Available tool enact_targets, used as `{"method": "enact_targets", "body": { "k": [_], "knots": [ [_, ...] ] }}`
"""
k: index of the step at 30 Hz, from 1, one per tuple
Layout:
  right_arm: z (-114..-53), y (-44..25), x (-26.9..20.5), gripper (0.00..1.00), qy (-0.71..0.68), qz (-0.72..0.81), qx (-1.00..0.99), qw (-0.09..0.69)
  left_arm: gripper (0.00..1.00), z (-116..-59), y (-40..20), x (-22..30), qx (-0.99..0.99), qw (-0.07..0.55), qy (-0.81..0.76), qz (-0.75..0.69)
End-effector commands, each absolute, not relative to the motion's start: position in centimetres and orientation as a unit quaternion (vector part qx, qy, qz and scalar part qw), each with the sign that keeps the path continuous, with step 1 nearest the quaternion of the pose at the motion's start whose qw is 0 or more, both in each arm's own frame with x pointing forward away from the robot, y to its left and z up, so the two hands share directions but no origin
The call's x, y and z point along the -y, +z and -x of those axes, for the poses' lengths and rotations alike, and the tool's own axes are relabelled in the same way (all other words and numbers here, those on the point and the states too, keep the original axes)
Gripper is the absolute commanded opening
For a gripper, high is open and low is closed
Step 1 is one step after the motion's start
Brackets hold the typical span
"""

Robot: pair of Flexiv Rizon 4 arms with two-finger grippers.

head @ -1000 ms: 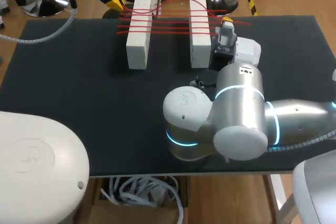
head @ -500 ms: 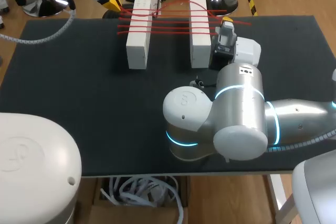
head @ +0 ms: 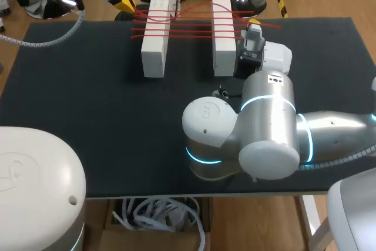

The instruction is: Grab the tape and strap the tape.

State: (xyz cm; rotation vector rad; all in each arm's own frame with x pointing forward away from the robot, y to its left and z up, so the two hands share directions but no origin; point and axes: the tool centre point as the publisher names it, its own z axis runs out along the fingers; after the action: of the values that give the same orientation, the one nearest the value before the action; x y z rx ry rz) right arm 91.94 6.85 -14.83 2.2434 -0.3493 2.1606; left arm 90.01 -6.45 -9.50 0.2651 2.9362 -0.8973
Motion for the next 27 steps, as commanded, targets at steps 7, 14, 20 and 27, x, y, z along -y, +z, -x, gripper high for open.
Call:
{"method": "enact_targets", "body": {
  "k": [7,14,20,27],
  "knots": [
    [-91.93,-14.62,-6.77,0.0,0.687,-0.718,0.111,0.004,0.0,-89.77,-9.34,6.51,-0.95,0.024,-0.297,-0.091],
    [-91.93,-14.62,-6.77,0.0,0.687,-0.718,0.111,0.004,0.0,-89.77,-9.34,6.51,-0.95,0.024,-0.297,-0.091],
    [-91.93,-14.62,-6.77,0.0,0.687,-0.718,0.111,0.004,0.0,-89.77,-9.34,6.51,-0.95,0.024,-0.297,-0.091],
    [-91.93,-14.62,-6.77,0.0,0.687,-0.718,0.111,0.004,0.0,-89.77,-9.34,6.51,-0.95,0.024,-0.297,-0.091]
  ]
}}
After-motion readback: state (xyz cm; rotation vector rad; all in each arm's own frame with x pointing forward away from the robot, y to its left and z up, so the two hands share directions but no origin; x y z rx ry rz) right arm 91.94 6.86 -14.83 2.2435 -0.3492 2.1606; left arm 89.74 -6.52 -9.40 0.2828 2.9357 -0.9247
